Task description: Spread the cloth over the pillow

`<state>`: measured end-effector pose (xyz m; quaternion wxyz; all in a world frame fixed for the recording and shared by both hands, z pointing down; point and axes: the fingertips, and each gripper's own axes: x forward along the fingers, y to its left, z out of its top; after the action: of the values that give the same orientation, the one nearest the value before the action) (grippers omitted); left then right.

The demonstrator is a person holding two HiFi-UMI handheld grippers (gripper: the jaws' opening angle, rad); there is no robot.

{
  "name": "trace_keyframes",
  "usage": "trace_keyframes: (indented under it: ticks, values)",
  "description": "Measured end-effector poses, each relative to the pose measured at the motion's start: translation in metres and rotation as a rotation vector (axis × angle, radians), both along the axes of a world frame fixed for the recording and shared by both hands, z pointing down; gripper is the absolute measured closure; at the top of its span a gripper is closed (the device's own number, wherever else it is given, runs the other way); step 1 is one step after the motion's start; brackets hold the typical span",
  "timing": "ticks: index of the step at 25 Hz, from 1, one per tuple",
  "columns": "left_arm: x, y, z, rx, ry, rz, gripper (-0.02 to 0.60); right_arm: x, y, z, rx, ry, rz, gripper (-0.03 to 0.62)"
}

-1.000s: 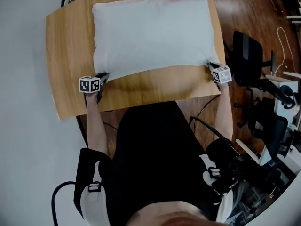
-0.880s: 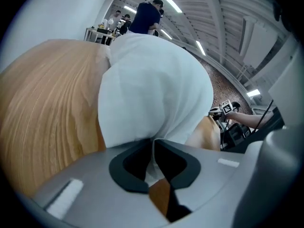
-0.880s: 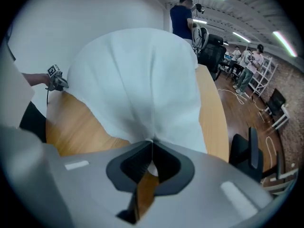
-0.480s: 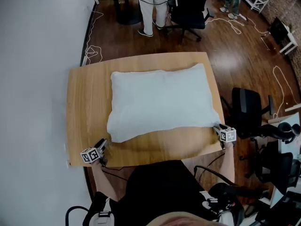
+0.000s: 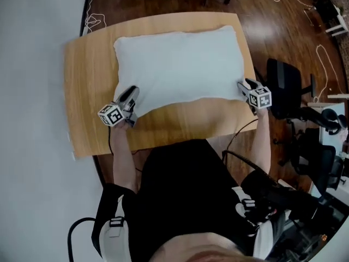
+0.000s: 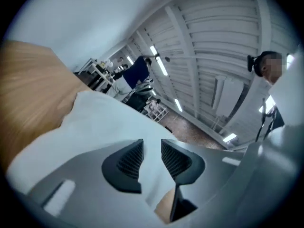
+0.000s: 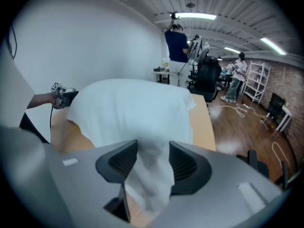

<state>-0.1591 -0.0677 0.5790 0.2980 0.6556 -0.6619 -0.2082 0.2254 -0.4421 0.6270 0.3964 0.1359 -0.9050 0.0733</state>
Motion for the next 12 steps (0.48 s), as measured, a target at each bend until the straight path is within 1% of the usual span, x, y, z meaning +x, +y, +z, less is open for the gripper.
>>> trace_keyframes:
  ticks: [1, 3, 4, 6, 7, 8, 9, 10, 11, 12]
  values:
    - [0.003, -0.01, 0.015, -0.042, 0.002, 0.005, 0.466, -0.002, 0.002, 0.01, -0.032, 0.001, 0.004, 0.387]
    - [0.006, -0.01, 0.03, -0.095, 0.02, -0.03, 0.538, 0.02, 0.001, 0.018, -0.087, -0.027, 0.067, 0.387]
    - [0.005, 0.002, 0.031, -0.107, 0.026, -0.061, 0.543, 0.039, -0.001, 0.017, -0.097, -0.038, 0.107, 0.387]
    - [-0.001, 0.039, 0.03, -0.135, 0.021, -0.116, 0.543, 0.07, -0.005, 0.01, -0.081, -0.035, 0.167, 0.387]
    - [-0.003, 0.058, 0.031, -0.151, 0.021, -0.123, 0.543, 0.079, -0.005, 0.005, -0.069, -0.034, 0.184, 0.388]
    - [-0.003, 0.073, 0.032, -0.168, 0.032, -0.106, 0.543, 0.084, -0.003, 0.001, -0.066, -0.037, 0.189, 0.392]
    - [0.003, 0.084, 0.037, -0.194, 0.052, -0.064, 0.543, 0.087, 0.003, -0.001, -0.075, -0.037, 0.181, 0.406]
    - [0.011, 0.091, 0.047, -0.239, 0.075, -0.01, 0.543, 0.091, 0.013, 0.003, -0.094, -0.028, 0.161, 0.426]
    - [0.018, 0.1, 0.061, -0.305, 0.093, 0.033, 0.543, 0.092, 0.024, 0.012, -0.114, -0.001, 0.13, 0.433]
    - [0.019, 0.11, 0.079, -0.383, 0.1, 0.052, 0.543, 0.088, 0.035, 0.023, -0.121, 0.044, 0.089, 0.431]
